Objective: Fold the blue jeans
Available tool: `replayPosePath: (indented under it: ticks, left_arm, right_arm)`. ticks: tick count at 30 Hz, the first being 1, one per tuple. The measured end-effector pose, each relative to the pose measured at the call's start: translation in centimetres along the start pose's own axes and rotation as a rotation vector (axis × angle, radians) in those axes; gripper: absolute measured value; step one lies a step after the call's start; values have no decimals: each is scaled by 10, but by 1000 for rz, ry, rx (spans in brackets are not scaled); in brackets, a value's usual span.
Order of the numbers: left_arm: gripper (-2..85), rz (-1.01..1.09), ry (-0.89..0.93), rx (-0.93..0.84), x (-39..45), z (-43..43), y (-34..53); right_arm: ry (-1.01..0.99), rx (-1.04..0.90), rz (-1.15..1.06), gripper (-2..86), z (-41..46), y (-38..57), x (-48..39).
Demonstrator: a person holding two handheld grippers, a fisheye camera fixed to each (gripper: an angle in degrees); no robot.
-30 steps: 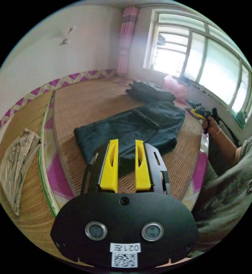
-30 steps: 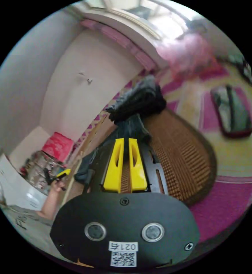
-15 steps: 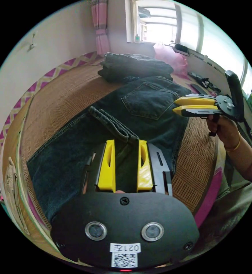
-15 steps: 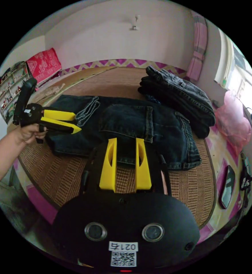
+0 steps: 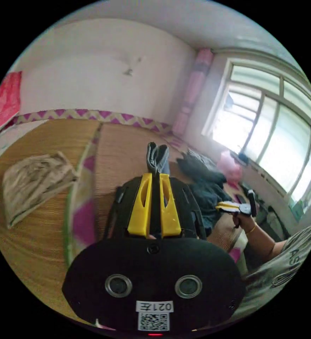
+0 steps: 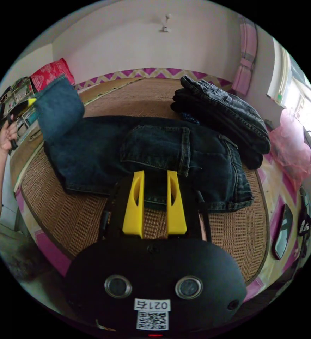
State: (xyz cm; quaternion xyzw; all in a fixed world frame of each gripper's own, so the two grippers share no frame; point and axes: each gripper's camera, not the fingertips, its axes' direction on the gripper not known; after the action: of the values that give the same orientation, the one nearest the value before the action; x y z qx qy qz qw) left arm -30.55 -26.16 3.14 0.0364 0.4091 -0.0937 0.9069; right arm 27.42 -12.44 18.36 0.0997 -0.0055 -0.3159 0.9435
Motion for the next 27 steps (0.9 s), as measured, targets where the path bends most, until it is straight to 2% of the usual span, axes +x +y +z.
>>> replayPosePath:
  ticks: [4, 6, 9, 14, 17, 19, 21, 24, 27]
  left_arm:
    - [17, -193, -191, 59, -118, -80, 4]
    - [19, -353, -198, -77, -197, -90, 24]
    - [23, -469, -187, -177, -258, -77, 61]
    - [26, -568, -104, -165, -298, -82, 79]
    - [29, -588, -59, -113, -306, -105, 80]
    - [18, -520, -54, -15, -299, -129, 75]
    - [49, -276, -53, 5, -266, -143, 55]
    - [79, -75, 1, -112, -224, -117, 29]
    - [98, 113, -42, -192, -187, -76, 7]
  right_arm:
    - [29, 1, -9, 97, 0, -2, -7]
    - [28, 0, -4, 97, 0, -4, -7]
    - [3, -2, 14, 97, 0, -7, -3]
    - [-45, -1, 45, 96, -2, -12, 7]
    - [-112, 29, -40, 81, -20, -17, 14]
    - [-173, 162, -84, 77, -43, -21, 22]
    - [-189, 229, -161, 87, -54, -43, 34]
    - [-126, 145, -316, 98, -30, -91, 41]
    - [-83, 30, -435, 105, 7, -137, 56]
